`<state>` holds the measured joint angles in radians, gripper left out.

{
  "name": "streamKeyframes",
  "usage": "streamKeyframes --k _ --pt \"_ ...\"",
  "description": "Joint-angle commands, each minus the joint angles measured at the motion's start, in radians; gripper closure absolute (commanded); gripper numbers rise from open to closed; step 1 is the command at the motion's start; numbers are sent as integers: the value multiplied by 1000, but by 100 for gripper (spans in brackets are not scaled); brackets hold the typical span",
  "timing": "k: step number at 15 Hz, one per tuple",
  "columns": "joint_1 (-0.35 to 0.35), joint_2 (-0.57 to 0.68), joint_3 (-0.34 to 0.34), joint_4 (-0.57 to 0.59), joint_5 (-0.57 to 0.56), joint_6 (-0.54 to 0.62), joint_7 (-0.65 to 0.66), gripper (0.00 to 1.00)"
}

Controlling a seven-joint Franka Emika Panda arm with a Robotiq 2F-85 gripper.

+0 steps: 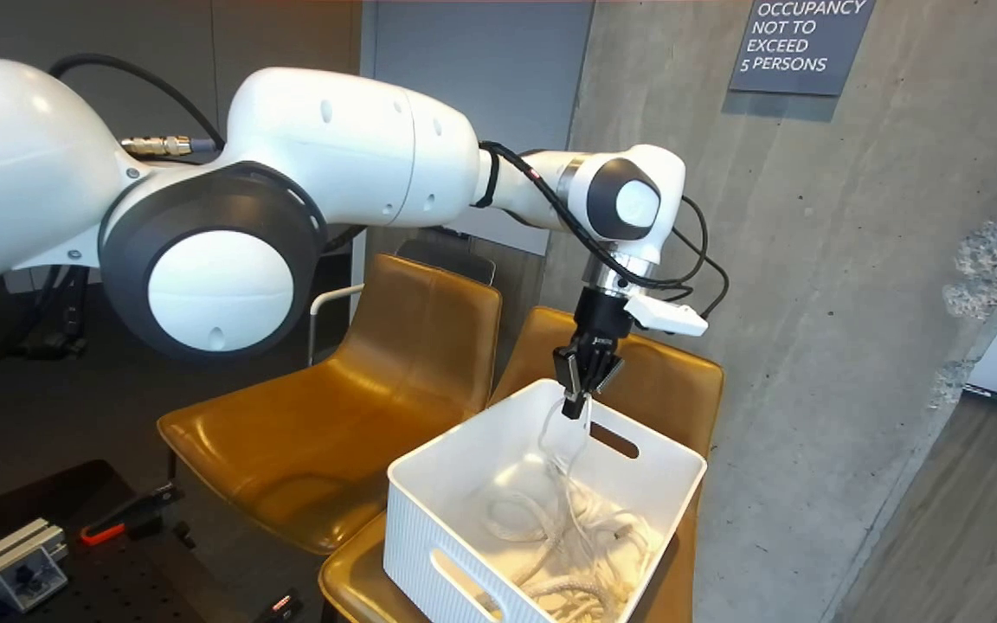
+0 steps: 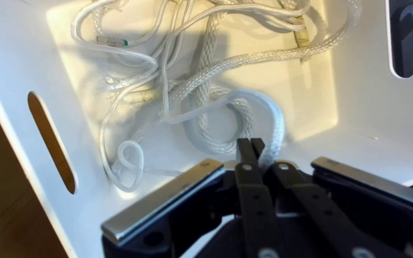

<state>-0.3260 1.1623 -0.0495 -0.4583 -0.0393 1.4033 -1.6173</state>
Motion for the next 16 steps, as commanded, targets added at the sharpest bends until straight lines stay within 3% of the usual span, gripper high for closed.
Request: streamKeyframes --k 1,5,9,10,12,16 --pt "-3 27 6 44 -5 -26 1 96" --pt "-3 29 6 39 -5 -27 1 72" --pt "-3 21 6 26 -5 -21 1 71" --pt "-1 21 7 25 -5 -20 -1 46" --pt "5 23 7 29 -8 -10 -4 38" --pt "25 -7 15 8 0 75 8 9"
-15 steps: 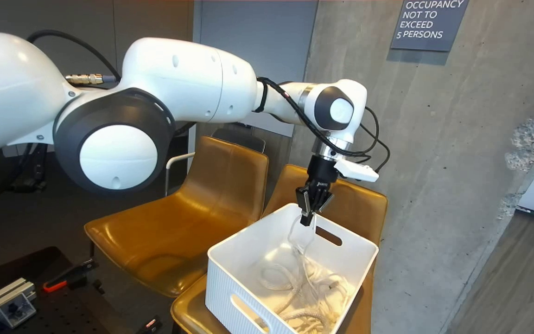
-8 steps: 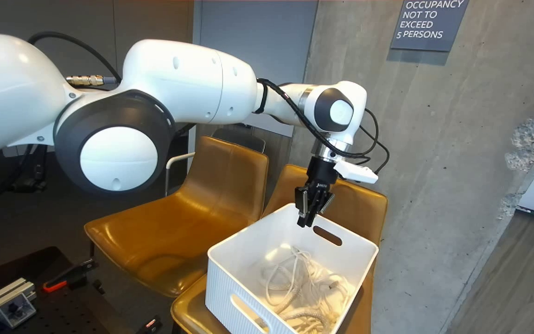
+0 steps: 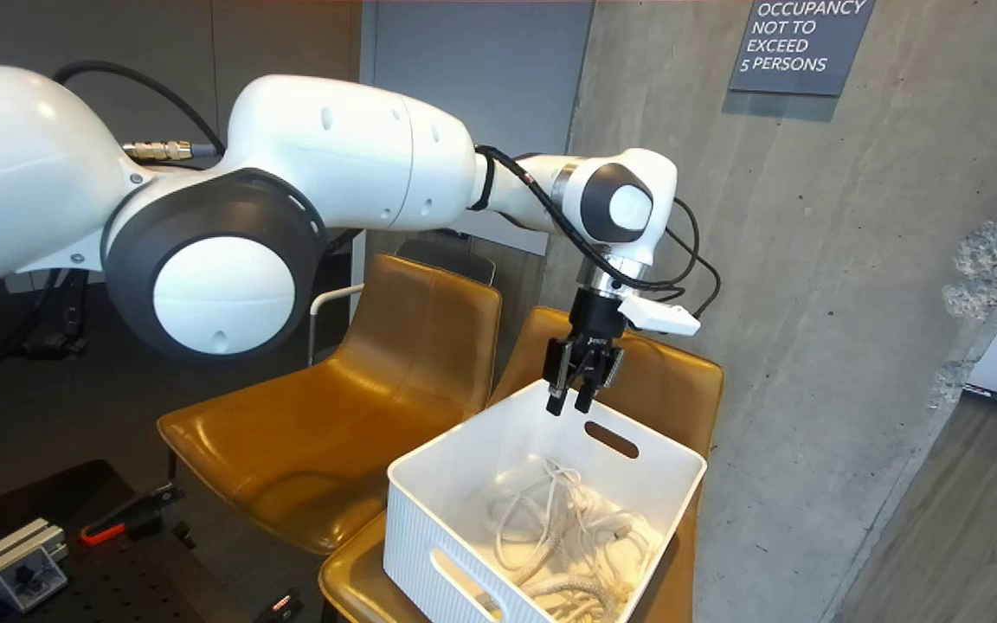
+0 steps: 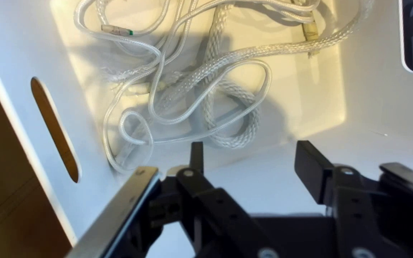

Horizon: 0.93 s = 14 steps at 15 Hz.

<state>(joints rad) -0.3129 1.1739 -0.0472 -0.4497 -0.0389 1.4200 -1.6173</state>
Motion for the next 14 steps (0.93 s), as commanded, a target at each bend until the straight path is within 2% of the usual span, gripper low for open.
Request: streamKeyframes --k 1,2,7,9,10,14 --pt "16 -24 12 2 -2 80 10 3" --pt "25 -27 7 5 -8 116 13 0" --pt "34 -61 -18 12 -44 263 24 0" --pt "30 -84 -18 13 -47 288 26 0" --pt "27 -94 -16 8 -47 274 15 0" --pt "-15 -191 -20 -52 -64 -9 -123 0"
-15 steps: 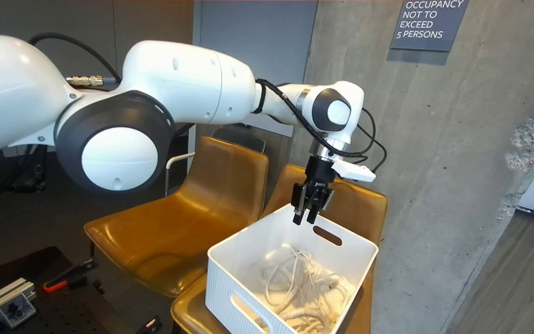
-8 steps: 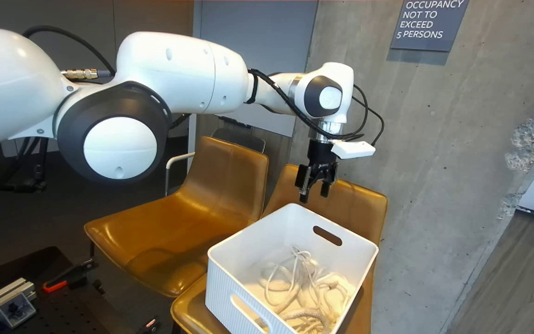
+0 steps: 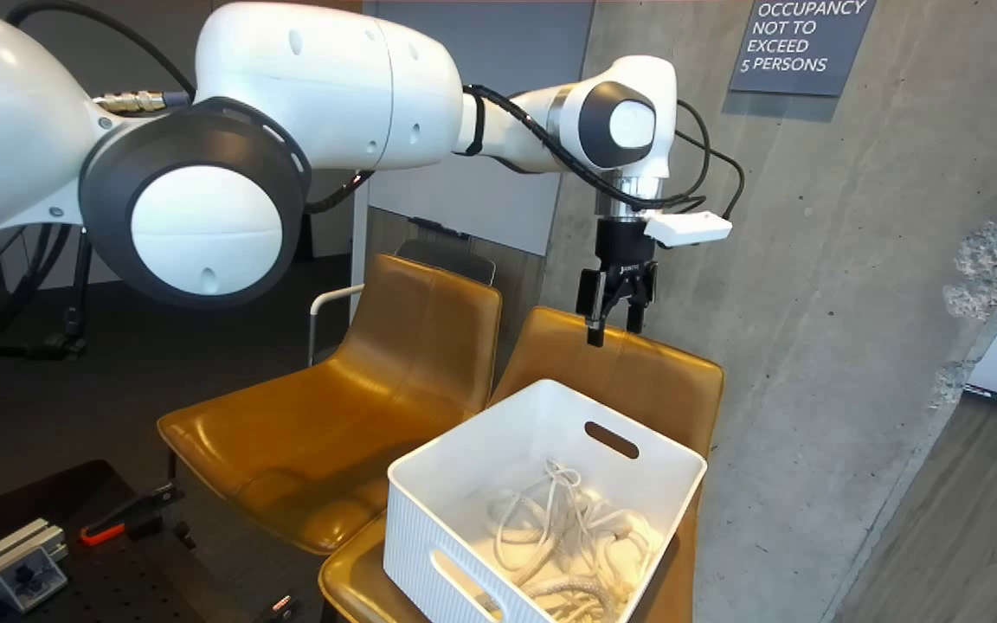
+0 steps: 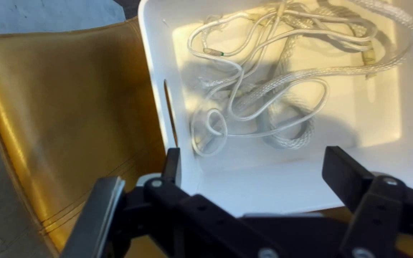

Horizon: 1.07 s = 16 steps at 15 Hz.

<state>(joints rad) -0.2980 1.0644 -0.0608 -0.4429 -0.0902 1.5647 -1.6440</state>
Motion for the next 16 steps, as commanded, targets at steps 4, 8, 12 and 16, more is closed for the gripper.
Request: streamKeyframes --k 4,8,12,16 --pt "-78 -157 -36 -54 -57 -436 -271 0" --pt "-64 -188 -53 -45 -114 -645 -425 0" --pt "-39 -135 -27 8 -89 -728 -477 0" --pt "-25 -203 -35 -222 -86 -765 -539 0"
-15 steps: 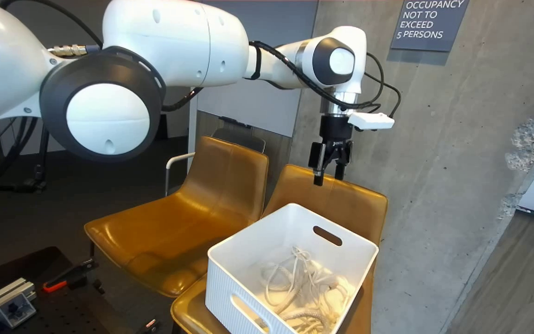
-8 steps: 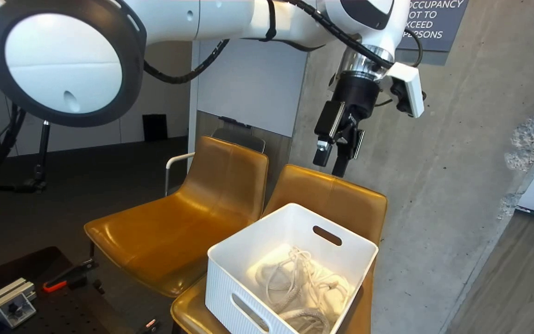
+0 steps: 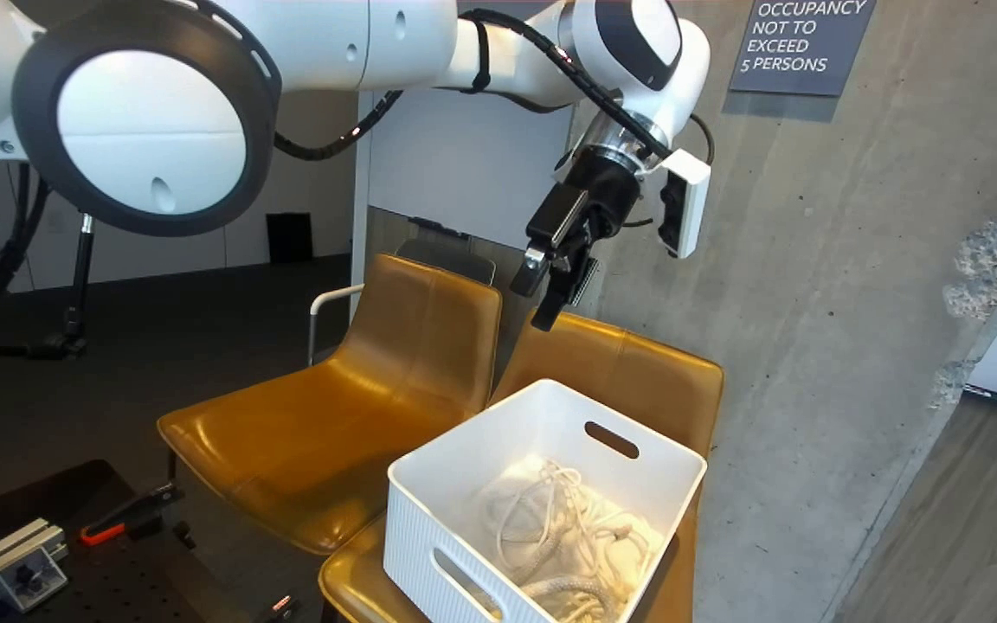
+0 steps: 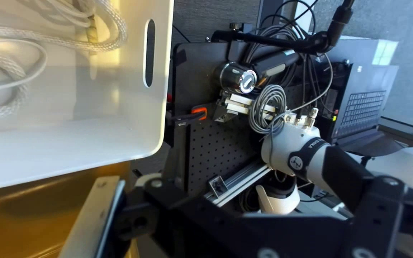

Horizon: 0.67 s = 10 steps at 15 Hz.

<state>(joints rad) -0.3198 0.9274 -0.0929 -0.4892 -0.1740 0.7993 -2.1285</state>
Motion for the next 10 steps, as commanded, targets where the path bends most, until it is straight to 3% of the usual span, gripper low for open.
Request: streamKeyframes --k 1,10 --pt "-7 -84 -6 -230 -8 0 -76 0" --pt "-30 -180 -9 -493 -64 18 -222 0"
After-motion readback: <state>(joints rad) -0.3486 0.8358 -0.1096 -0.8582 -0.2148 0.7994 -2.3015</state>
